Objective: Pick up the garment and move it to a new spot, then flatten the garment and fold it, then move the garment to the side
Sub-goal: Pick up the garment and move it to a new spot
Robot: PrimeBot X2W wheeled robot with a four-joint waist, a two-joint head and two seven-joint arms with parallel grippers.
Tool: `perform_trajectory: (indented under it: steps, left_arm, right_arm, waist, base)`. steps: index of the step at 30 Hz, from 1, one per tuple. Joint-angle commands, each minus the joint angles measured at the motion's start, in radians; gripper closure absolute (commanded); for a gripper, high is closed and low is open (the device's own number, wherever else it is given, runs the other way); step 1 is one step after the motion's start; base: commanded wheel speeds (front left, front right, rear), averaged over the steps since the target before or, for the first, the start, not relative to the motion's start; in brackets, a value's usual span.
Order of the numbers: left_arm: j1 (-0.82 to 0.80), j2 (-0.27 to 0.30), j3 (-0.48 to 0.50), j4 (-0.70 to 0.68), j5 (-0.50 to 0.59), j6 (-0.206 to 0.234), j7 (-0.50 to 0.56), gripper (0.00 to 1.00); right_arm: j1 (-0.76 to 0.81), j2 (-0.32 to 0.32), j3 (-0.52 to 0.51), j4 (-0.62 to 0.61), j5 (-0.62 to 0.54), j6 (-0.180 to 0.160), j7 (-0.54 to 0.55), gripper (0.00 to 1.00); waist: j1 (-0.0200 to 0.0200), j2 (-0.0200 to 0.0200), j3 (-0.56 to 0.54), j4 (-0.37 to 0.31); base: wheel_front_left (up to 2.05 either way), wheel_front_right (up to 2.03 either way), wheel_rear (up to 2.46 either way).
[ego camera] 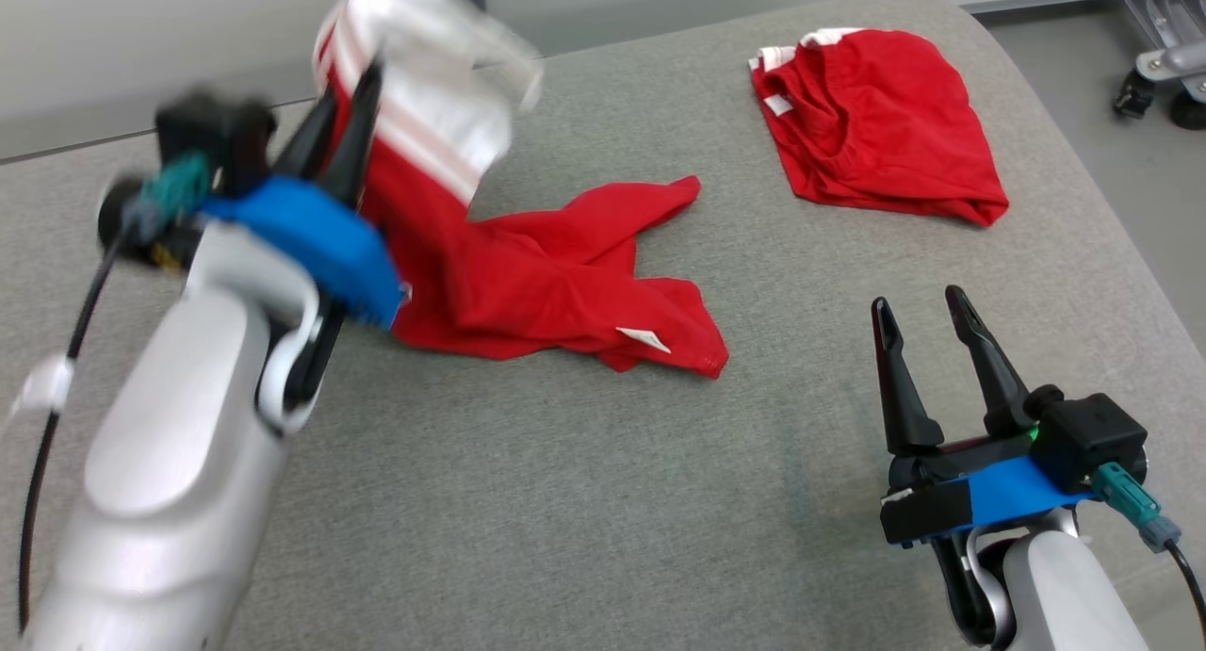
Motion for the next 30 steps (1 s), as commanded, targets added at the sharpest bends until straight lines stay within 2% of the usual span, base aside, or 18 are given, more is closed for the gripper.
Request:
perform_trajectory:
  steps: [1,7,13,14,15,23,30]
  left_arm:
    - [0.027,0.012,0.007,-0.005,-0.008,0.009,-0.011,1.0]
    - [0.284,0.055,0.041,-0.039,-0.049,0.051,-0.068,1.0]
    - [0.455,0.047,0.055,-0.065,-0.08,0.084,-0.116,0.98]
    - [0.466,0.045,0.052,-0.066,-0.077,0.086,-0.124,0.66]
    - [0.476,0.044,0.049,-0.068,-0.072,0.089,-0.136,0.0]
    - [0.503,0.02,0.074,-0.097,-0.044,0.116,-0.251,0.0]
    - [0.564,0.014,0.187,-0.204,0.026,0.162,-0.27,0.0]
  right_arm:
    - [0.008,-0.001,-0.001,0.0,-0.002,0.0,-0.003,0.0]
    - [0.009,-0.001,-0.005,0.013,-0.015,0.0,-0.003,0.0]
    - [0.019,-0.001,-0.005,0.023,-0.025,0.0,-0.003,0.0]
    - [0.02,-0.001,-0.006,0.025,-0.027,0.0,-0.003,0.0]
    - [0.021,-0.001,-0.007,0.028,-0.03,0.0,-0.003,0.0]
    - [0.044,-0.001,-0.016,0.049,-0.043,0.0,-0.003,0.0]
    - [0.069,-0.001,-0.029,0.062,-0.048,0.0,-0.003,0.0]
  waist:
    - [-0.0001,0.0,0.0,0.005]
    - [-0.0001,0.0,-0.007,0.041]
    - [-0.0001,0.0,-0.018,0.072]
    - [-0.0001,0.0,-0.021,0.077]
    - [-0.0001,0.0,-0.024,0.083]
    - [-0.0001,0.0,-0.08,0.136]
    - [-0.0001,0.0,-0.125,0.181]
  base:
    - [0.0,0.0,0.0]
    - [0.0,0.0,0.0]
    - [0.0,0.0,0.0]
    - [0.0,0.0,0.0]
    - [0.0,0.0,0.0]
    - [0.0,0.0,0.0]
    - [0.0,0.0,0.0]
